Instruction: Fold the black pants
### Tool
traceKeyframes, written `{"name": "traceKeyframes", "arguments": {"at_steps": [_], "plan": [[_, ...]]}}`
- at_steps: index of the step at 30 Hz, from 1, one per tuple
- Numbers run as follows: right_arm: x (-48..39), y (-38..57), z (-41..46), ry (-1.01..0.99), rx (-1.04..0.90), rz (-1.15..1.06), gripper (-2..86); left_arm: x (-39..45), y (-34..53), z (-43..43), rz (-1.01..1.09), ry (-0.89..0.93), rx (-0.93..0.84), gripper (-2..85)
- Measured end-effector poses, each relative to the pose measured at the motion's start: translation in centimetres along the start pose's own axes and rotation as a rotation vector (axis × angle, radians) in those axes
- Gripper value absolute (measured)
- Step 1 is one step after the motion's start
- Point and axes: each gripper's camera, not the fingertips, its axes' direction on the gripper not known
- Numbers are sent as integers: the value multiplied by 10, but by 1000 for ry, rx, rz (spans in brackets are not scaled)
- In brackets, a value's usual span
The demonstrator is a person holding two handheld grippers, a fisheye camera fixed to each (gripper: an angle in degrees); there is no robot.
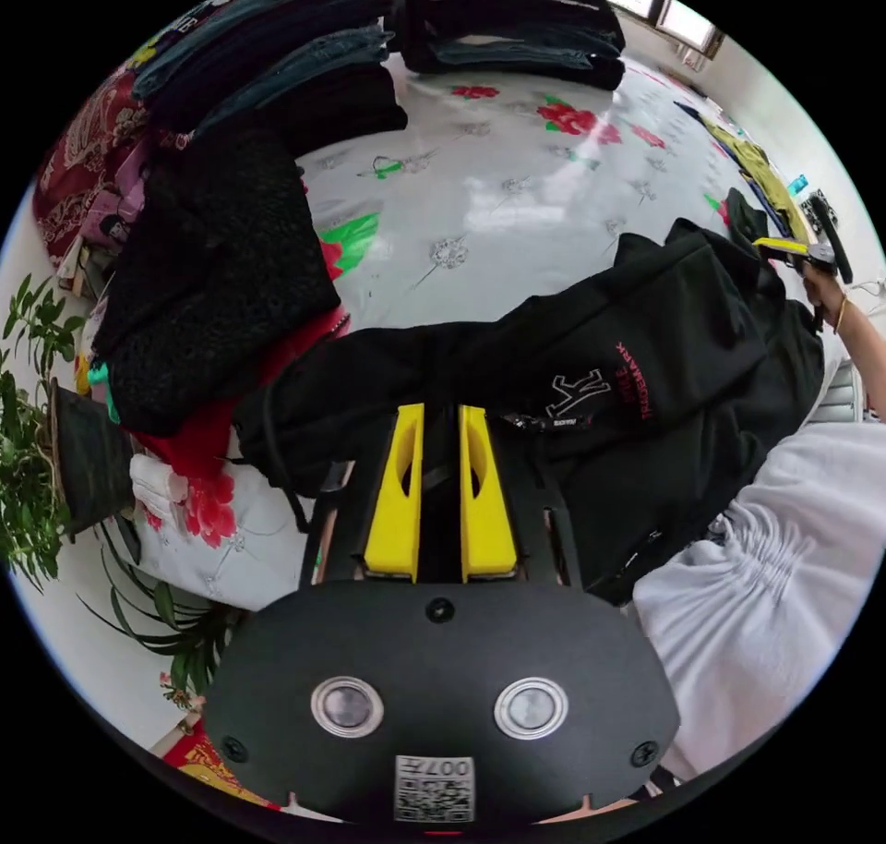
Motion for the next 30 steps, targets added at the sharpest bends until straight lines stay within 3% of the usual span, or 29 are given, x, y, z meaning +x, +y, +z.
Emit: {"name": "traceKeyframes", "arguments": {"at_steps": [2,4,8,12,15,19,23,26,30], "plan": [[4,2,-4,2,-31,-48,10,-2,-8,6,-40,14,-15,1],[24,10,-29,40,57,-2,4,-10,-17,-15,-85,14,45,-6],[100,53,-129,83,416,211,1,-39,-17,-92,-206,49,341,-8],[138,68,-172,242,574,312,8,-59,-67,-107,-250,79,476,0],[176,60,-145,267,481,538,21,-62,-130,-64,-307,78,400,21],[194,72,-98,60,298,547,35,-60,-167,-24,-340,55,259,48],[169,138,-73,-76,319,489,48,-63,-123,-30,-378,31,299,47],[144,169,-51,-60,270,398,58,-69,-66,-23,-427,1,278,47],[134,144,-54,-89,298,310,76,-77,-9,4,-511,29,186,50]]}}
